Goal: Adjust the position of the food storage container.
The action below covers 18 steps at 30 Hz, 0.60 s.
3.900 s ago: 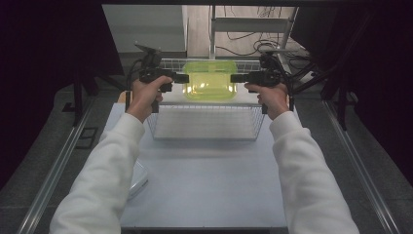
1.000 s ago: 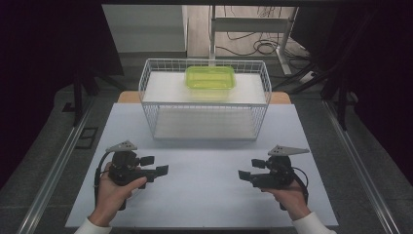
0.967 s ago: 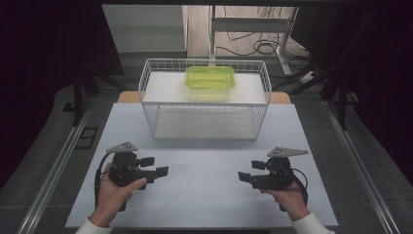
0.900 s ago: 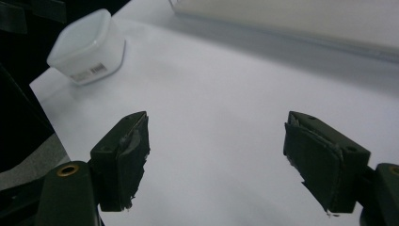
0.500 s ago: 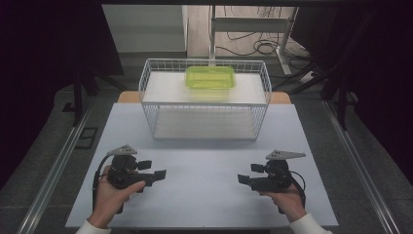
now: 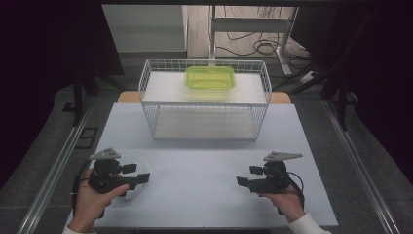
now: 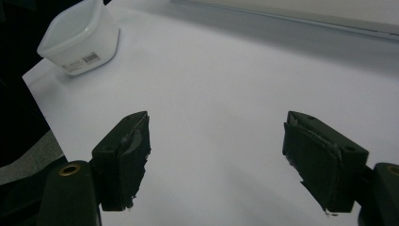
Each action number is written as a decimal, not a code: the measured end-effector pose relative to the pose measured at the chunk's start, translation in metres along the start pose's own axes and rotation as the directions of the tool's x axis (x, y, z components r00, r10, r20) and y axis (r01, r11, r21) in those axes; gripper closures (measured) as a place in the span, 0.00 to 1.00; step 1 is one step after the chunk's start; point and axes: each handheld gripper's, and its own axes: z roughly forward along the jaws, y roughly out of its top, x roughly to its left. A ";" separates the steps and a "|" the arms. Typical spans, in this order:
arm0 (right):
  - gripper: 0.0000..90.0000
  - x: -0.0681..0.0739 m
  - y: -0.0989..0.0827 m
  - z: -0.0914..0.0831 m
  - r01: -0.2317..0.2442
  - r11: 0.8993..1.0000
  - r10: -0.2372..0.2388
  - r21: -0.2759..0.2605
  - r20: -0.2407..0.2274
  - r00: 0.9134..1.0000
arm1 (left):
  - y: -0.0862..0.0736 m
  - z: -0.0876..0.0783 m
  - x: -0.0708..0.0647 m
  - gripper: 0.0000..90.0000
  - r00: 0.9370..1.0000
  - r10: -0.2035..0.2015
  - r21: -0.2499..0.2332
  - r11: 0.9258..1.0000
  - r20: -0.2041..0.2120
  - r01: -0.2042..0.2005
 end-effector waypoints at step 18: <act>0.27 -0.001 -0.003 0.006 0.007 0.999 -0.008 0.037 0.007 1.000 | -0.035 -0.030 0.040 0.63 0.992 -0.063 0.055 0.996 -0.111 0.069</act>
